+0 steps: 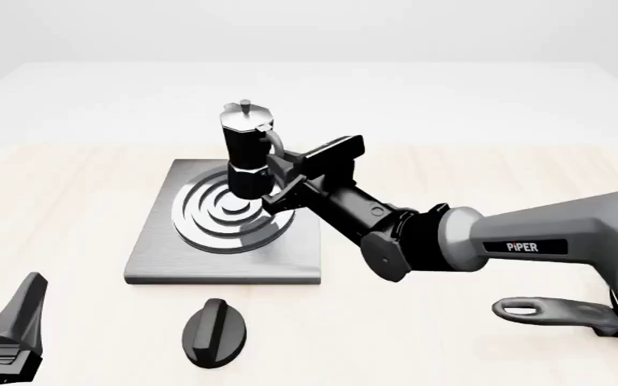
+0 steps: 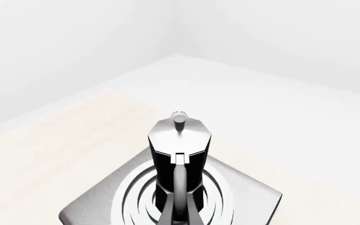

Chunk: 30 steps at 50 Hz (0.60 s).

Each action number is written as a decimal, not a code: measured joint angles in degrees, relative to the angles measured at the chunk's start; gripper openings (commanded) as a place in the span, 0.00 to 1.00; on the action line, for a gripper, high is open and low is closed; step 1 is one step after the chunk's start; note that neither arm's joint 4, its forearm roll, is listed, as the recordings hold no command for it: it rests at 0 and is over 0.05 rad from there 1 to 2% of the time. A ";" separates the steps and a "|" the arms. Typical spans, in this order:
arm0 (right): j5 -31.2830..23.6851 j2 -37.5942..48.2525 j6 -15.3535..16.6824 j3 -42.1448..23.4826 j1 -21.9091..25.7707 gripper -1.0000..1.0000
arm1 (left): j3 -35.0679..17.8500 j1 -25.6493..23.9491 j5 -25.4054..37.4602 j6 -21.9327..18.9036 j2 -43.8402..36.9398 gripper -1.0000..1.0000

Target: Put the moka pot on the stove.

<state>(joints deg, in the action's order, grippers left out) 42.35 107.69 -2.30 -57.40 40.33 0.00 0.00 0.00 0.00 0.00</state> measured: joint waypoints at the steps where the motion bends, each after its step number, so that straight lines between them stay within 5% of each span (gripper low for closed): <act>1: -0.03 0.16 -0.02 -0.15 0.06 0.00 | 0.00 0.00 0.00 0.00 0.00 1.00; 30: -0.86 5.19 -0.82 -4.06 1.04 0.00 | 0.00 0.00 0.00 0.00 0.00 1.00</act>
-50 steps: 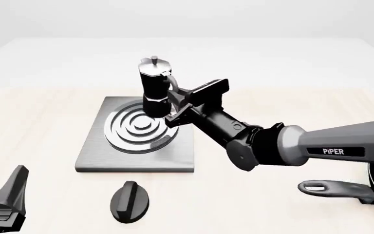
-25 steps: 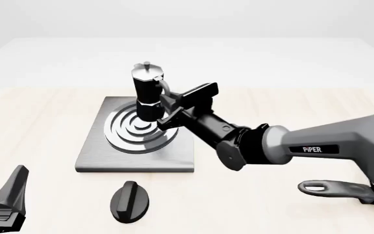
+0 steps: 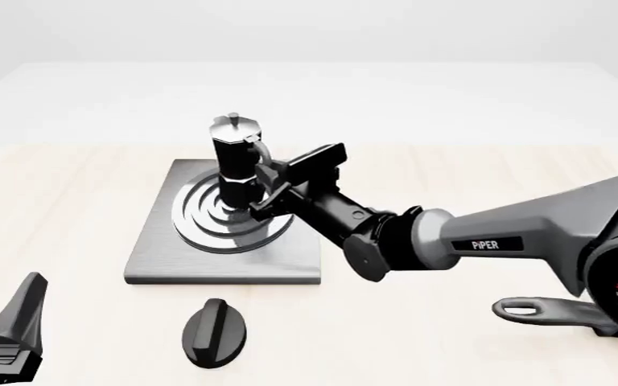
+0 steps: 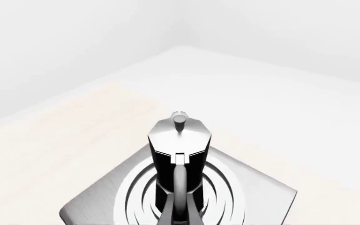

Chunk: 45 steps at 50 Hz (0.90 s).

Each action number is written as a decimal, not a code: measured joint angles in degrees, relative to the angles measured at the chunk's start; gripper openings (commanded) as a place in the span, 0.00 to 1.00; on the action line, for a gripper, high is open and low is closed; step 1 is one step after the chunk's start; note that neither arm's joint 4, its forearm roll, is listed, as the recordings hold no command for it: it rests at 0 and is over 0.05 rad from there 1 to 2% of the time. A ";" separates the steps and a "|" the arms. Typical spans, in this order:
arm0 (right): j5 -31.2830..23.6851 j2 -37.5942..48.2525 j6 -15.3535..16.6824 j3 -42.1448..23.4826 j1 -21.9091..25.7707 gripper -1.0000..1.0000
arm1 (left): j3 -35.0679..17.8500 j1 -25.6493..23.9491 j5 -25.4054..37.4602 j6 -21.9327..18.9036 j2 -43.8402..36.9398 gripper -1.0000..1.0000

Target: Put the moka pot on the stove.

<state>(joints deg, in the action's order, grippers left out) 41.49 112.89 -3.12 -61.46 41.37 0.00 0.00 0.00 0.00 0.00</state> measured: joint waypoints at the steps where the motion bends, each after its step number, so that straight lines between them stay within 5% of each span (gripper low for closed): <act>1: -0.01 0.16 -0.04 -0.11 0.02 0.00 | 0.00 0.00 0.00 0.00 0.00 1.00; 43: -0.55 4.51 -0.91 -3.16 0.35 0.00 | 0.00 0.00 0.00 0.00 0.00 1.00; 44: -0.59 4.57 -0.92 -3.28 0.37 1.00 | 0.00 0.00 0.00 0.00 0.00 1.00; 45: -0.63 4.64 -0.96 -3.40 0.40 1.00 | 0.00 0.00 0.00 0.00 0.00 1.00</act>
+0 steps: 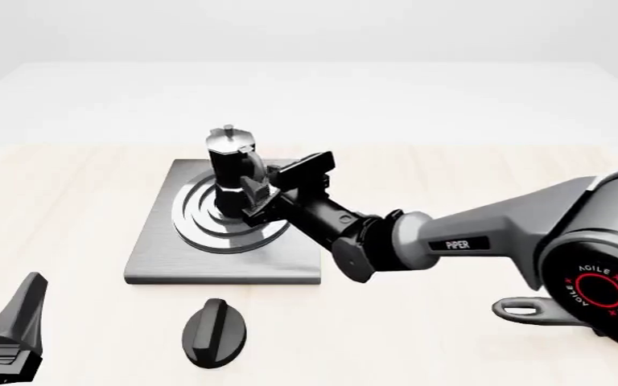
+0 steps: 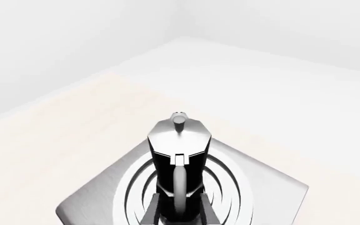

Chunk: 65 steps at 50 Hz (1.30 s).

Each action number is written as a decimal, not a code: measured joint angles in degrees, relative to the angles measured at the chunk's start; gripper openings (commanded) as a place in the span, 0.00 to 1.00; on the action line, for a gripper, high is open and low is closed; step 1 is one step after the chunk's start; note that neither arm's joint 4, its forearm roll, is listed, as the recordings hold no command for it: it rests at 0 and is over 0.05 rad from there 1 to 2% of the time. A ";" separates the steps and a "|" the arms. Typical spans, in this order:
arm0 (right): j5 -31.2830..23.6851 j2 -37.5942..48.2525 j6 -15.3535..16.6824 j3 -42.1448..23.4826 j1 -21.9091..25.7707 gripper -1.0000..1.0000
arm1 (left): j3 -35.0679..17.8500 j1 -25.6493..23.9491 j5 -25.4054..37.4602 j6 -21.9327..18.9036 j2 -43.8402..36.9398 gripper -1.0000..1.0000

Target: Put the moka pot on the stove.

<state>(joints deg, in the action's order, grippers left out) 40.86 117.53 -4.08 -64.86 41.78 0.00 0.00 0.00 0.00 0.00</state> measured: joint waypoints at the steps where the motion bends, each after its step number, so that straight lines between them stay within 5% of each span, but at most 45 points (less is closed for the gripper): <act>1: -0.04 0.07 -0.05 -0.13 0.05 1.00 | 0.00 0.00 0.00 0.00 0.00 1.00; 35: -0.66 1.32 -0.66 -1.62 0.54 1.00 | 0.00 0.00 0.00 0.00 0.00 1.00; 65: -0.67 -5.01 0.23 3.38 0.96 1.00 | 0.00 0.00 0.00 0.00 0.00 1.00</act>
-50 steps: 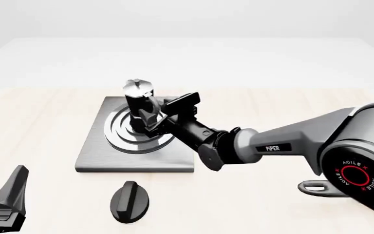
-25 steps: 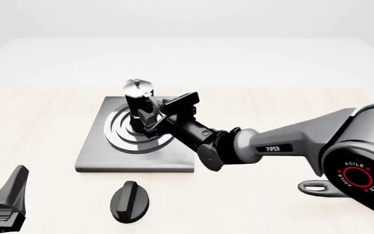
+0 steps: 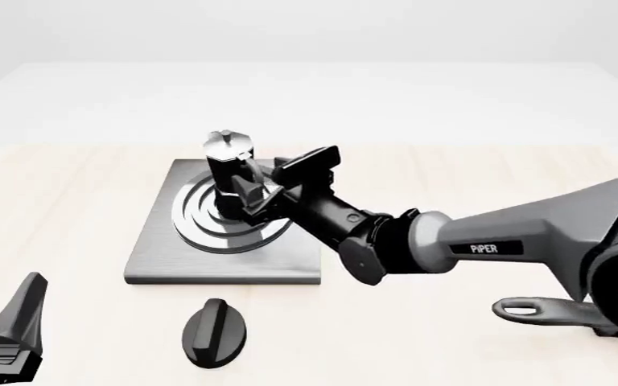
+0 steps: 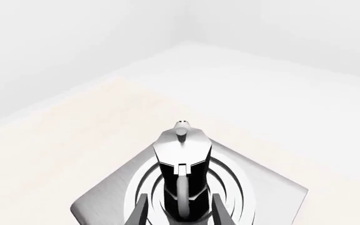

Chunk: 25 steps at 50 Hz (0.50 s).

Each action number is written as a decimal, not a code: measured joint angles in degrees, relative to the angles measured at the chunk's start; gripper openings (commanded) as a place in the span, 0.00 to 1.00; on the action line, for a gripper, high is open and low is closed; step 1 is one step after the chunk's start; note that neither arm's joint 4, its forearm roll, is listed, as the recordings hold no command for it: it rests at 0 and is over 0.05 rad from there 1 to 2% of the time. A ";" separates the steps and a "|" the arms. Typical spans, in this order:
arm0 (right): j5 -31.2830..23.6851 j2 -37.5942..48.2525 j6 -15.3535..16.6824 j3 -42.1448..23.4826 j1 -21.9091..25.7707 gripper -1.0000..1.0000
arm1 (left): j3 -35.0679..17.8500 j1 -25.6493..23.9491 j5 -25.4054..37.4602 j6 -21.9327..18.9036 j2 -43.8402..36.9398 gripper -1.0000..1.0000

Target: Put the moka pot on the stove.

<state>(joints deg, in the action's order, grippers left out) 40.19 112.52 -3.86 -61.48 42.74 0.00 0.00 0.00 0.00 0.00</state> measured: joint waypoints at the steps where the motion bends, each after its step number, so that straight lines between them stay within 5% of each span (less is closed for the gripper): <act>1: 0.03 -0.27 0.02 0.23 -0.04 1.00 | 0.00 0.00 0.00 0.00 0.00 1.00; 25: 0.36 -6.21 1.00 5.11 -0.68 1.00 | 0.00 0.00 0.00 0.00 0.00 1.00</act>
<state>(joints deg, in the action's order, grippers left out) 40.55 106.31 -2.86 -56.37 42.06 0.00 0.00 0.00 0.00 0.00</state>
